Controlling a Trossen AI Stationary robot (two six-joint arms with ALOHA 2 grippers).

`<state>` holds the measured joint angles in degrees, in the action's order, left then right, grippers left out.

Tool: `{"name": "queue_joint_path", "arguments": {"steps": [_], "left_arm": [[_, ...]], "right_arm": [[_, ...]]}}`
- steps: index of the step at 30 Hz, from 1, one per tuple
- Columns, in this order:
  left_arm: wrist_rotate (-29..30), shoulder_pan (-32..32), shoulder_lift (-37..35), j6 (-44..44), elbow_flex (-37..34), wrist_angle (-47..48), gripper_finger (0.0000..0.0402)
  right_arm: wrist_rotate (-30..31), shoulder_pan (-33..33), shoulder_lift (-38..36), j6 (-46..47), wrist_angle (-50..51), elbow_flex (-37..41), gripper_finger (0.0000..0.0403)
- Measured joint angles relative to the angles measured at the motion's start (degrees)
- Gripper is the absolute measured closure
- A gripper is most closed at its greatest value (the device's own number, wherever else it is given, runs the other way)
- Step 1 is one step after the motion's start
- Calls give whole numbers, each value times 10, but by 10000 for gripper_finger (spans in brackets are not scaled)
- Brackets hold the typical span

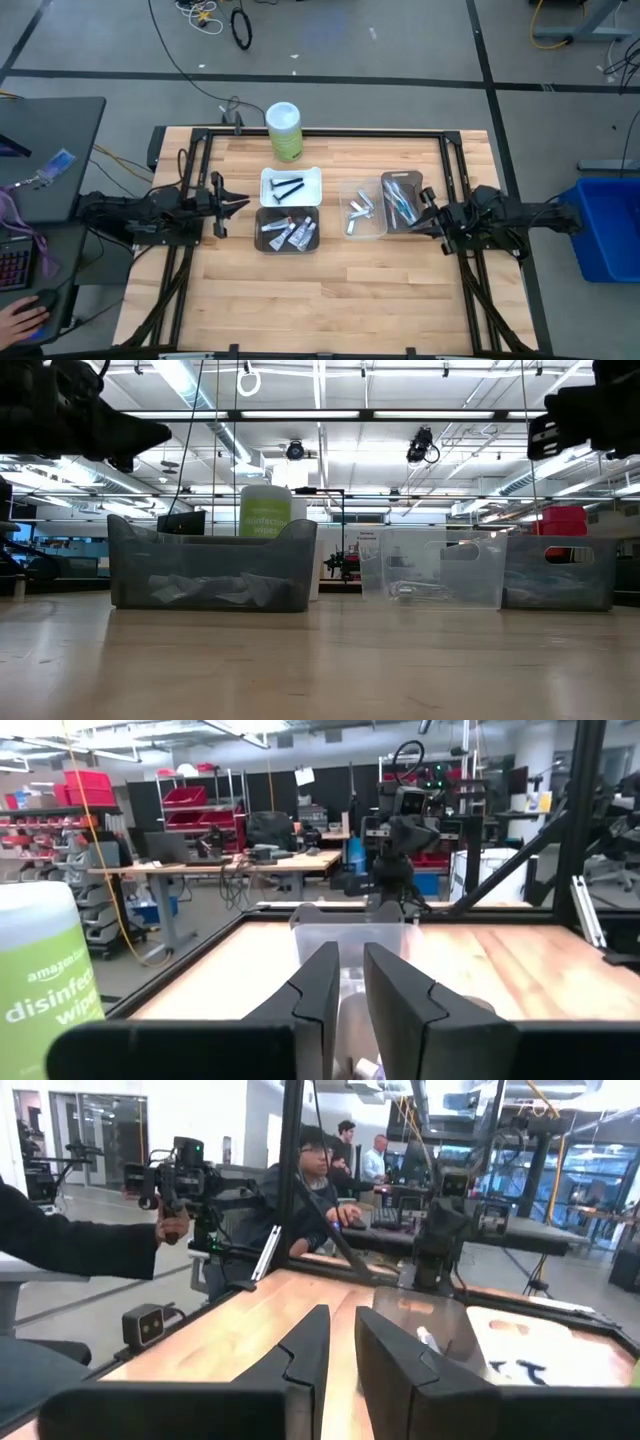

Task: Pick & Place Travel size toiletries
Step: Return to Home Position

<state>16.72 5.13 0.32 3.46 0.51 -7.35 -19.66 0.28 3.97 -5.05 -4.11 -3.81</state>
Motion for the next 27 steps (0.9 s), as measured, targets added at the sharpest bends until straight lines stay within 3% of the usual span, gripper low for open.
{"name": "queue_joint_path", "arguments": {"steps": [4,27], "left_arm": [[1,0,0,6,0,10,346],[6,0,0,-20,-1,15,346]], "right_arm": [[0,0,0,16,-41,30,344],[6,0,1,11,4,33,343]]}}
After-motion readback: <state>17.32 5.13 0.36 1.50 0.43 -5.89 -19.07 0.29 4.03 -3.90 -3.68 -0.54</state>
